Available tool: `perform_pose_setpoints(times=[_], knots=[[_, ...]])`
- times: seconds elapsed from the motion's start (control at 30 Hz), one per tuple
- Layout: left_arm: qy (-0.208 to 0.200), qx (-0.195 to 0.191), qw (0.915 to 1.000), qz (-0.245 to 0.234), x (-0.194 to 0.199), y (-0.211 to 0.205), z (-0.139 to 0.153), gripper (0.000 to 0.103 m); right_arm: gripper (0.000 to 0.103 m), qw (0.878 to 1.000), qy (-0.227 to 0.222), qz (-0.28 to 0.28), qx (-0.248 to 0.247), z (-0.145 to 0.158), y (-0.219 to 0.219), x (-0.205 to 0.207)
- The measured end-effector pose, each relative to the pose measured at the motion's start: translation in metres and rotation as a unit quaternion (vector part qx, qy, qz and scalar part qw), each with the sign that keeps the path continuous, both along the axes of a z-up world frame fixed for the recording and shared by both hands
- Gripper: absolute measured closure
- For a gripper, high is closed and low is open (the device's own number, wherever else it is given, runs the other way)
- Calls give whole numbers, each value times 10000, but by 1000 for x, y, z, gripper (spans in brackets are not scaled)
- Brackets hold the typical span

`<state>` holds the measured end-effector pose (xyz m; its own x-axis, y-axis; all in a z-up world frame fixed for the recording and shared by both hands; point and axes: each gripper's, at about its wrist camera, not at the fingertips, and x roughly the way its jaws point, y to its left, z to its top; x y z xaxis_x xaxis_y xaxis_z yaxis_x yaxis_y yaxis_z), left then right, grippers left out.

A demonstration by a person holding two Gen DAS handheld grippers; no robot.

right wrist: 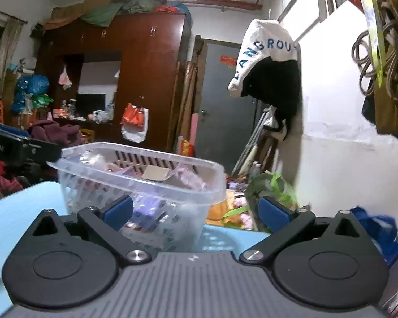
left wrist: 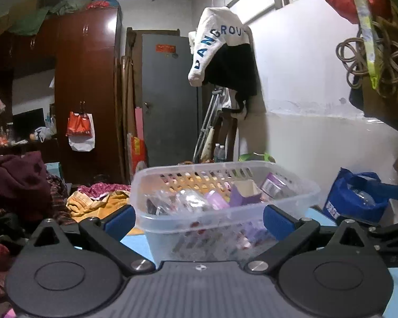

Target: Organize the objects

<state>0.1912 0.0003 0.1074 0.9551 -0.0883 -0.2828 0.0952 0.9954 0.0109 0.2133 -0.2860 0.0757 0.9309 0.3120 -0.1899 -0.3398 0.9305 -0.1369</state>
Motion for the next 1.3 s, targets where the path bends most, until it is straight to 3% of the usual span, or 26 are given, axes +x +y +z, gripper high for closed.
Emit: perform_pose_setpoints(times=[0.2, 0.4, 0.97, 1.3], knots=[[318, 188, 9988, 315, -2, -14, -2, 0, 0, 9997, 100, 95, 184, 6, -2, 2], [363, 210, 9989, 223, -14, -27, -6, 0, 0, 9978, 291, 220, 555, 3, -12, 2], [435, -63, 9987, 248, -15, -29, -8, 0, 0, 9968, 215, 4, 767, 5, -25, -4], [435, -144, 9982, 391, -12, -21, -7, 0, 0, 9978, 159, 6, 639, 4, -21, -7]])
